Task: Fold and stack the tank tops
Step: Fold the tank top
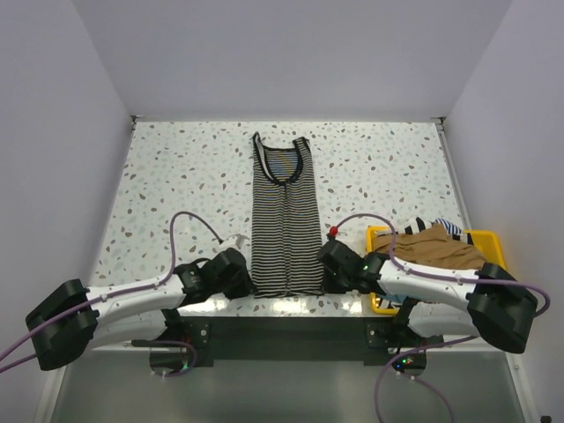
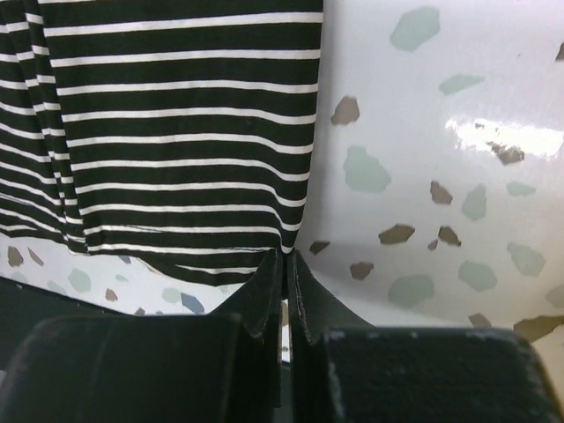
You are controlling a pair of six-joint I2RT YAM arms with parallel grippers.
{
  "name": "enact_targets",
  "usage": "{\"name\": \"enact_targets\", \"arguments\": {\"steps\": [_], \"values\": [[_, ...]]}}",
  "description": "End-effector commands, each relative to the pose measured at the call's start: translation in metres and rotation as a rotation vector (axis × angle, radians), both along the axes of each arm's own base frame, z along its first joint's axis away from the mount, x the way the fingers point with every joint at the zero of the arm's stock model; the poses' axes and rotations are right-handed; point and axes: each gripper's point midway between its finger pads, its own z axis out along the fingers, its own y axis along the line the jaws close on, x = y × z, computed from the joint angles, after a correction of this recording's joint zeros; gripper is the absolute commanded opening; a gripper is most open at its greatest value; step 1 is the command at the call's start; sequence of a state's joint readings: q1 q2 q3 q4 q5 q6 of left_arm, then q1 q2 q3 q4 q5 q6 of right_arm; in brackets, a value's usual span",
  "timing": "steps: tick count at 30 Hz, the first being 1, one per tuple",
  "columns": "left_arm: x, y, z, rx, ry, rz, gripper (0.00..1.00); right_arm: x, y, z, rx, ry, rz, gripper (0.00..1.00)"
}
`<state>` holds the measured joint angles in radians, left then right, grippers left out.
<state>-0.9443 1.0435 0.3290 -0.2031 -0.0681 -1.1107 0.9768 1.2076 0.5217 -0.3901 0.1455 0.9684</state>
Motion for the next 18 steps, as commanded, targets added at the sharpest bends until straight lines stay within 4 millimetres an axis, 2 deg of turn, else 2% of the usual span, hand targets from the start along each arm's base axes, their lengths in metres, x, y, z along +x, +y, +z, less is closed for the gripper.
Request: {"name": "enact_targets", "arguments": {"steps": [1,3,5,6,7,9,11,13,14,16,18], "values": [[-0.029,0.028,-0.017,0.134,0.071,-0.022,0.0,-0.011,0.001,0.016,-0.009,-0.026,0.006,0.0],[-0.035,0.031,-0.013,0.149,0.08,-0.013,0.0,-0.015,0.004,0.025,-0.005,-0.041,-0.002,0.0],[-0.042,0.027,-0.003,0.123,0.077,-0.032,0.0,-0.029,0.009,0.035,0.001,-0.046,0.017,0.0],[-0.049,0.027,-0.001,0.125,0.089,-0.037,0.0,-0.028,0.013,0.045,0.014,-0.074,0.012,0.0],[-0.049,0.025,0.005,0.105,0.082,-0.036,0.0,-0.035,0.012,0.05,0.008,-0.078,0.031,0.0],[-0.048,0.025,0.015,0.102,0.069,-0.034,0.0,-0.034,0.016,0.061,0.029,-0.095,0.023,0.0],[-0.04,0.019,0.032,0.084,0.025,-0.026,0.0,-0.029,0.017,0.067,0.024,-0.119,0.023,0.0],[-0.026,0.022,0.039,0.118,-0.036,-0.004,0.0,-0.018,0.022,0.08,0.021,-0.172,0.012,0.0],[-0.018,0.017,0.049,0.111,-0.064,0.002,0.0,-0.013,0.029,0.087,0.017,-0.189,0.02,0.01],[0.001,0.017,0.056,0.134,-0.109,0.018,0.0,-0.003,0.031,0.09,-0.004,-0.203,0.025,0.01],[0.025,0.015,0.071,0.115,-0.159,0.044,0.0,0.012,0.035,0.092,-0.013,-0.203,0.007,0.0]]}}
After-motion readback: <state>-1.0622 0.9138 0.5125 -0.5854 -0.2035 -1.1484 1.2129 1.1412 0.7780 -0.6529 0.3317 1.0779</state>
